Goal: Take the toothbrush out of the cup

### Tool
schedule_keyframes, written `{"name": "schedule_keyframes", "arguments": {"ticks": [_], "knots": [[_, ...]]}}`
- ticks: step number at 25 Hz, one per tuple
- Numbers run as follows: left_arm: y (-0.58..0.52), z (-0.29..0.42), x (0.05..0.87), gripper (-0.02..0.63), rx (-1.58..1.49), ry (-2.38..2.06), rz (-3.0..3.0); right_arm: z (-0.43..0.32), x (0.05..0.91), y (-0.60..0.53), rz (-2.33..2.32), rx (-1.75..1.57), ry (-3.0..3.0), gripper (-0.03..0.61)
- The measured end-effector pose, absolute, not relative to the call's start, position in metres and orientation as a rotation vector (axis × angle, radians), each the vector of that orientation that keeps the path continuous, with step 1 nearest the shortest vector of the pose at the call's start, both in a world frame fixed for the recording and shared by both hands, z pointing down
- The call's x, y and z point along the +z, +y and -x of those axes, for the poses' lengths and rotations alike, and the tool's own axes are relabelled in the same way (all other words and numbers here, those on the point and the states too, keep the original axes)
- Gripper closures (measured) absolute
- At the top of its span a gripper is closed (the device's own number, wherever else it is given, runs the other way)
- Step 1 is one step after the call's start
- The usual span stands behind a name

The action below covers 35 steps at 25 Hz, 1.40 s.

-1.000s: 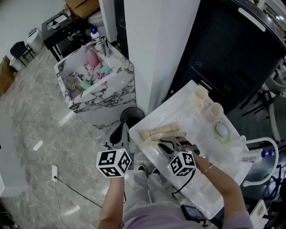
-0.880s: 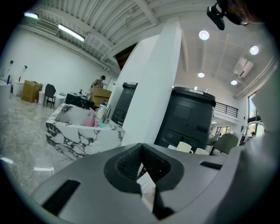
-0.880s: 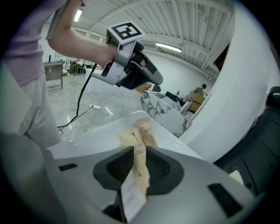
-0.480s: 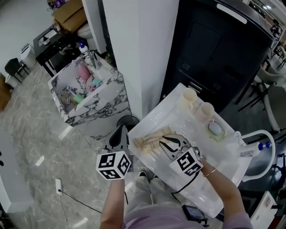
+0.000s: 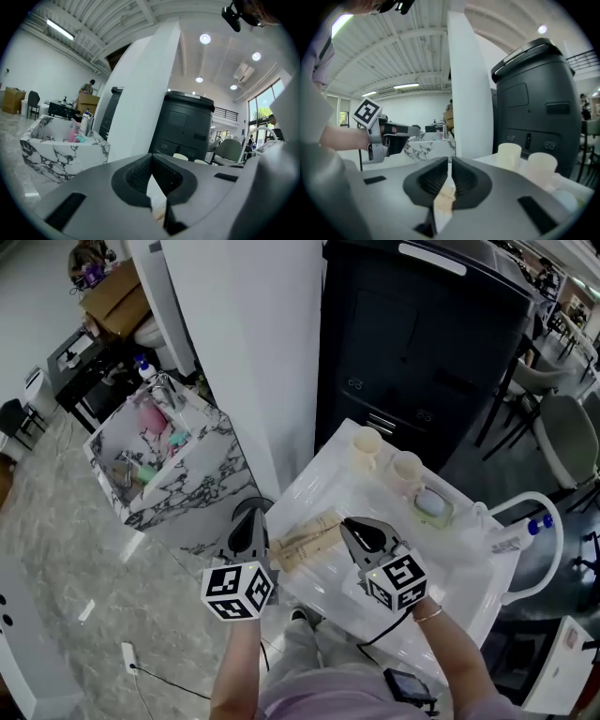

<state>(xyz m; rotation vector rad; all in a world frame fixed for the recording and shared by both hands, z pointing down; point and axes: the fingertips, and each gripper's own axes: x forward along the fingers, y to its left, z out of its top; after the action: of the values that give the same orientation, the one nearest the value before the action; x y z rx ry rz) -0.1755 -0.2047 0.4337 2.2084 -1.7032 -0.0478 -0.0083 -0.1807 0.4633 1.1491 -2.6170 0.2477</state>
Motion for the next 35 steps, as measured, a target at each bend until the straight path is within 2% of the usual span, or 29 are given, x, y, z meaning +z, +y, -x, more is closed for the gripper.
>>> {"name": "schedule_keyframes", "arguments": {"ticks": [11,35], "knots": [[-0.202,0.145,0.426,0.614,-0.016,-1.626,-2.291,-0.032,0.447,-0.173,-1.434,0.415,-2.617,0.575],[-0.177,0.124,0.43,0.614,0.058,-1.551,-2.362,-0.064,0.417,-0.153,-1.617,0.337,-2.556,0.575]]}}
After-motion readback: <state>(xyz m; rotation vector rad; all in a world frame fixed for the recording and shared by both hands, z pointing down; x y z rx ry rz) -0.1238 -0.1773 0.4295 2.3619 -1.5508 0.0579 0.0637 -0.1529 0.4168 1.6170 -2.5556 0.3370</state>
